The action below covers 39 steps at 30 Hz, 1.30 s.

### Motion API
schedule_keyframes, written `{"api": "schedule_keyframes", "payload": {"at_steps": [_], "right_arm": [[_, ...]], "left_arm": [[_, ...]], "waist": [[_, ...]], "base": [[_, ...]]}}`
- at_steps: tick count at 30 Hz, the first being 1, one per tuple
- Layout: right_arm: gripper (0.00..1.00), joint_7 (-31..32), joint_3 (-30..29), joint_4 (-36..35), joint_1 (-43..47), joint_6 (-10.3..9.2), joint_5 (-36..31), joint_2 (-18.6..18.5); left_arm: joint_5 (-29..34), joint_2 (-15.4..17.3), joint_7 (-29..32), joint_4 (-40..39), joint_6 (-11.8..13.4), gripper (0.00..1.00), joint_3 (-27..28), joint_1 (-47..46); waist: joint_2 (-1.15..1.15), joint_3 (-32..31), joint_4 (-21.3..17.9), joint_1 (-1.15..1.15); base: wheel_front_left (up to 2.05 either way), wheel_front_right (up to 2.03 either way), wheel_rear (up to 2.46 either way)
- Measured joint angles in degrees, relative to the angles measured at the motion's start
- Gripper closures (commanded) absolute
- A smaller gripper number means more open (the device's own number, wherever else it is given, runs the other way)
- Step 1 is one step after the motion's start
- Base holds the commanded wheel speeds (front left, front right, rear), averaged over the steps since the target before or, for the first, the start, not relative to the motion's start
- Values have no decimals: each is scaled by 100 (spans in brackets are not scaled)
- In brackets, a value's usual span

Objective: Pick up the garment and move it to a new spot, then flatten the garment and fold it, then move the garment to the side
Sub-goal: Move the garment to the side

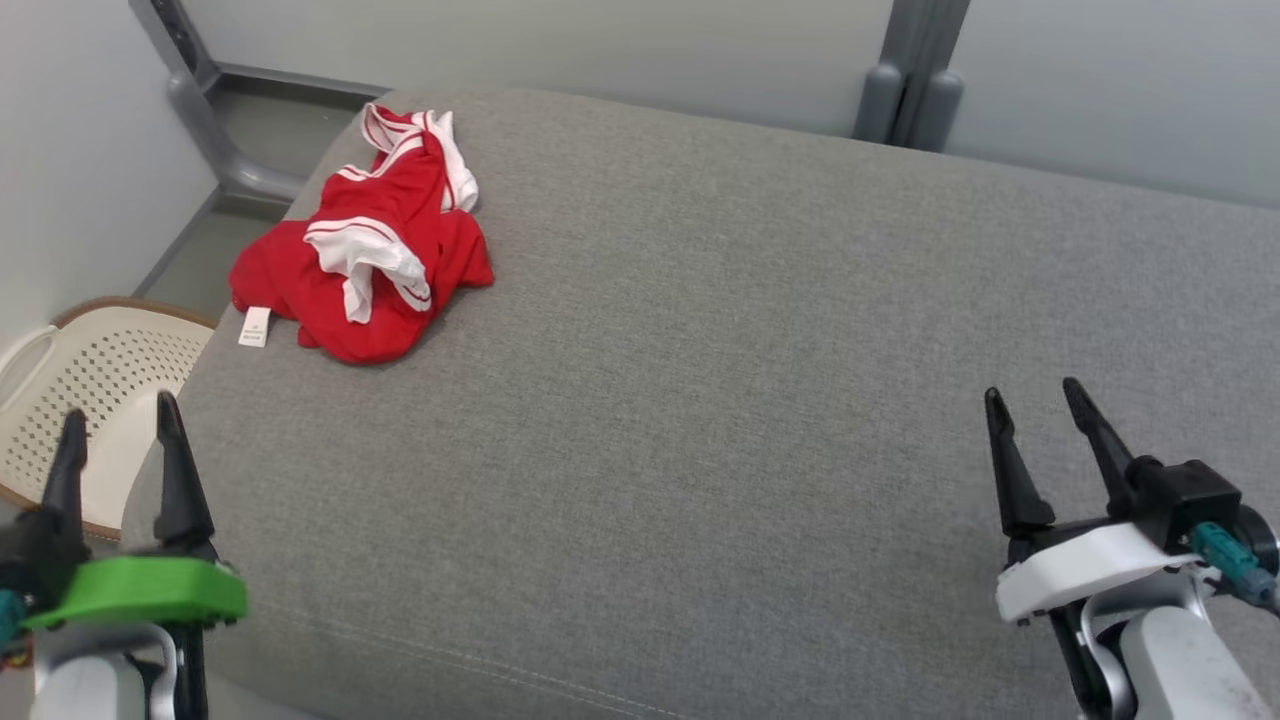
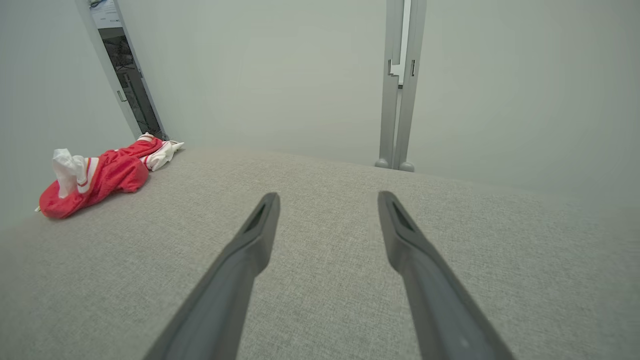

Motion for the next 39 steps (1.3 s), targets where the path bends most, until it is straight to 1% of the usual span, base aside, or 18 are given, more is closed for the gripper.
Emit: {"api": "schedule_keyframes", "payload": {"at_steps": [6,10,14,15,18,23,26,29,33,37,39], "right_arm": [[0,127,-347,-363,-241,0,-75,-244],[0,178,-648,-638,-381,0,-140,-380],[0,193,-962,-886,-430,0,-196,-452],[0,194,-1048,-961,-435,0,-210,-452],[0,197,-1240,-1124,-435,0,-232,-453],[0,246,-1428,-1330,-444,0,-233,-460],[0,256,-1475,-1434,-478,0,-234,-469],[0,297,-1484,-1477,-519,0,-241,-468],[0,305,-1471,-1486,-573,0,-250,-465],[0,322,-1489,-1480,-573,0,-259,-468],[0,352,-1486,-1472,-572,0,-291,-468]], "left_arm": [[-204,163,-1,164,-64,0,136,-1185],[-256,354,-4,407,-124,0,189,-2068],[-321,533,-8,724,-170,0,254,-2860],[-412,569,5,864,-218,0,291,-3037],[-445,780,44,1259,-275,0,313,-3481],[-493,976,193,1912,-363,0,263,-3980],[-611,1083,375,2450,-415,0,265,-4224],[-757,1121,555,2994,-470,0,288,-4368],[-944,1234,1031,3789,-522,0,278,-4409],[-1028,1308,1206,4241,-571,0,244,-4499],[-1039,1332,1439,4542,-589,0,203,-4533]], "waist": [[0,491,-321,0],[0,916,-567,0],[0,1357,-844,0],[0,1465,-922,0],[0,1759,-1139,0],[0,2210,-1453,0],[0,2479,-1611,0],[0,2693,-1734,0],[0,2873,-1906,0],[0,2940,-2033,0],[0,2930,-2064,0]], "base": [[0,0,0],[0,0,0],[0,0,0],[0,0,0],[0,0,0],[0,0,0],[0,0,0],[0,0,0],[0,0,0],[0,0,0],[0,0,0]]}}
